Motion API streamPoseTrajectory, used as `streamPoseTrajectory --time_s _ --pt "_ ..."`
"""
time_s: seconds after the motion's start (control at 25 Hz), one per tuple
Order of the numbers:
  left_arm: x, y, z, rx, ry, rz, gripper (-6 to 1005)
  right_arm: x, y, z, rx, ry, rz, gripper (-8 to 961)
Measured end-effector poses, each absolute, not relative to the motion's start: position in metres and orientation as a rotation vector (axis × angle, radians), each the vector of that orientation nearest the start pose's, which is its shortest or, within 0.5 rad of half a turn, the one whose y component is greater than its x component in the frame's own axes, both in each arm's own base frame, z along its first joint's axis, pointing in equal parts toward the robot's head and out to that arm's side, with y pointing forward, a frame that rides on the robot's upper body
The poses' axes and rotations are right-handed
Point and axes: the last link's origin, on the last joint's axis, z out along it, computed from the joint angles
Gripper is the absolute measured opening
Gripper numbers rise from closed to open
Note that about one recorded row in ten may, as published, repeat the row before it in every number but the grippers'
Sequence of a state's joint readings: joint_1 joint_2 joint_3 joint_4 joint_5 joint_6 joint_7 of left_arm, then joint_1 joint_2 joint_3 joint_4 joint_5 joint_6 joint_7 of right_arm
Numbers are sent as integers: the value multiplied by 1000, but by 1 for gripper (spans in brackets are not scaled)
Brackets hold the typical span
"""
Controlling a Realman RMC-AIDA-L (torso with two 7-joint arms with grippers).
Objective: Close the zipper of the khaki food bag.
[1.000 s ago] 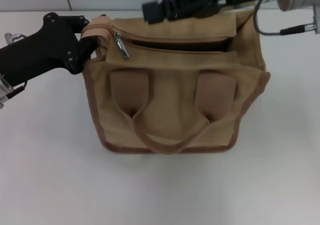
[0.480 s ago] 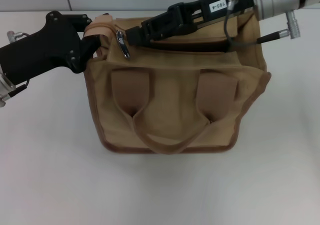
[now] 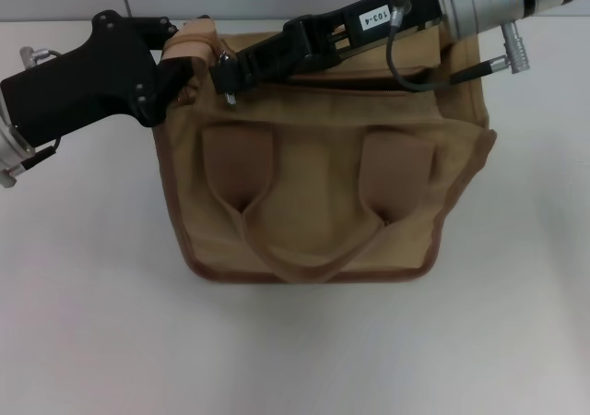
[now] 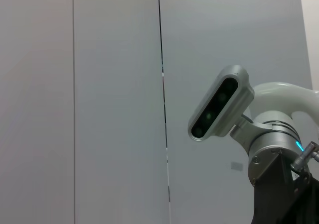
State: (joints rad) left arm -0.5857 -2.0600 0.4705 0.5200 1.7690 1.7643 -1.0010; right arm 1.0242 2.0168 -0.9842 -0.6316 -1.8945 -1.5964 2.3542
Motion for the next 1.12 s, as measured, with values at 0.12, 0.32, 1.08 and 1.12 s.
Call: streamPoseTrajectory --time_s 0.12,0.32,1.08,1.12 --pt "-224 338 35 -2456 -106 -1175 5 70 397 -16 -3034 1322 570 372" --pt "-219 340 32 -2462 -97 -1191 6 69 398 -18 -3026 1323 574 371" --pt "-215 342 31 -2459 -107 -1212 8 79 401 -20 -2977 1283 606 257" --pt "-215 342 31 -2459 -107 -1212 8 80 401 -20 -2978 1277 606 244"
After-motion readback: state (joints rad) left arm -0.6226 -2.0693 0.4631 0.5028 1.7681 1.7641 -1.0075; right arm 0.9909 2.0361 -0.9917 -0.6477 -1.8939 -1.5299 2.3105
